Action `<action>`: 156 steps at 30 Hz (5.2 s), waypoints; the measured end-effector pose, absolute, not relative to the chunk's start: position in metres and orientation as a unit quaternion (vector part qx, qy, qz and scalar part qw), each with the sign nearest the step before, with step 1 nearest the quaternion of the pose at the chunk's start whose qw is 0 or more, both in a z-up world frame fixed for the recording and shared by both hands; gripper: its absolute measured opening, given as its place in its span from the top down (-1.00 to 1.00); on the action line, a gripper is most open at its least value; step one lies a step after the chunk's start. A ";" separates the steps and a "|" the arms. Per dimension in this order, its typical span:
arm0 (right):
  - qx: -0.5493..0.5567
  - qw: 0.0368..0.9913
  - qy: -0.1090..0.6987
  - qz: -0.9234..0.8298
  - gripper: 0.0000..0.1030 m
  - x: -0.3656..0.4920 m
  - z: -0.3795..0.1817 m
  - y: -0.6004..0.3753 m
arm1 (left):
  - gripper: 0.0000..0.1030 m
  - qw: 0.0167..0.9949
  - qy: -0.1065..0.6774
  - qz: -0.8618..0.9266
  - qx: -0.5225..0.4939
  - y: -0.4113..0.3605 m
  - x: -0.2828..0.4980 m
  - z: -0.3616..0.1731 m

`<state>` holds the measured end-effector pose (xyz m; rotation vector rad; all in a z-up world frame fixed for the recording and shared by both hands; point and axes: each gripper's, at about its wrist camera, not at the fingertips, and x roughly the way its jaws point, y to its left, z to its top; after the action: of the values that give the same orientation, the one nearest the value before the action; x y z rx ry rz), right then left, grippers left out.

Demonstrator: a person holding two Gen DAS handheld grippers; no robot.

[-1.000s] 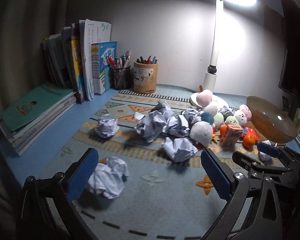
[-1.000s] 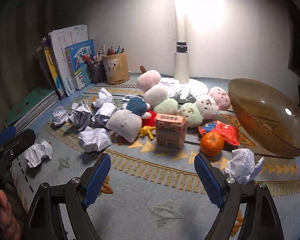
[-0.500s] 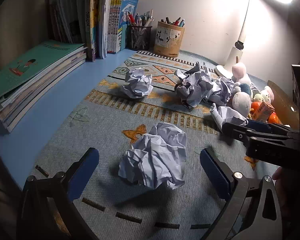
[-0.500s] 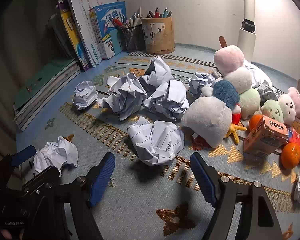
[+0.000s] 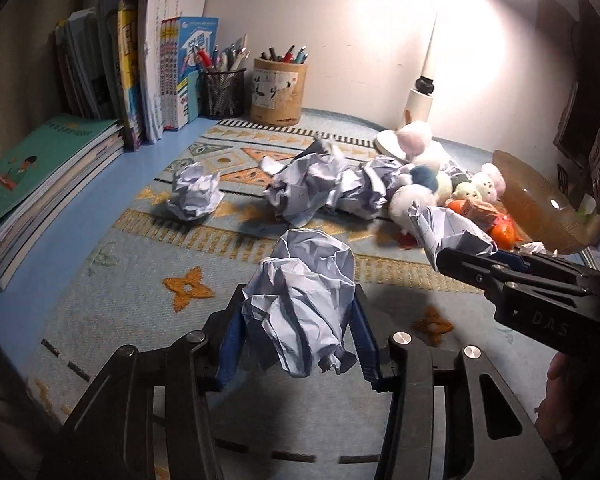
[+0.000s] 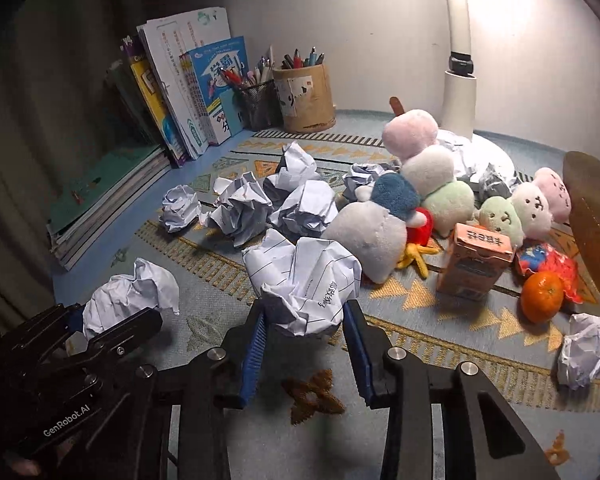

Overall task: Organize objects
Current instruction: 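Carry both paper balls to the amber bowl and release them, then move both tools back toward the paper balls on the rug, then grasp a paper ball with the left tool while the right tool grasps another, then lower both paper balls into the amber bowl and open both tools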

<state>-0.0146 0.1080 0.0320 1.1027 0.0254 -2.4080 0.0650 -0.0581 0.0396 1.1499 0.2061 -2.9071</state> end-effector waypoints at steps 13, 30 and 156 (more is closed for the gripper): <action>0.319 -0.014 -0.104 -0.942 0.26 -0.014 0.112 0.351 | 0.12 -0.182 0.030 -0.931 0.316 0.126 -0.003 0.122; 0.367 -0.070 -0.124 -0.919 -0.03 -0.060 0.072 0.425 | -0.90 -0.232 0.010 -0.909 0.345 0.194 -0.068 0.093; 0.303 -0.052 -0.159 -0.938 0.04 -0.022 0.118 0.414 | 0.16 -0.242 0.012 -0.922 0.303 0.186 -0.026 0.116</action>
<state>-0.0221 0.4142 0.1176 0.9855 -0.5152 -3.0497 -0.0263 0.1859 0.1163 1.1330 0.0433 -3.4493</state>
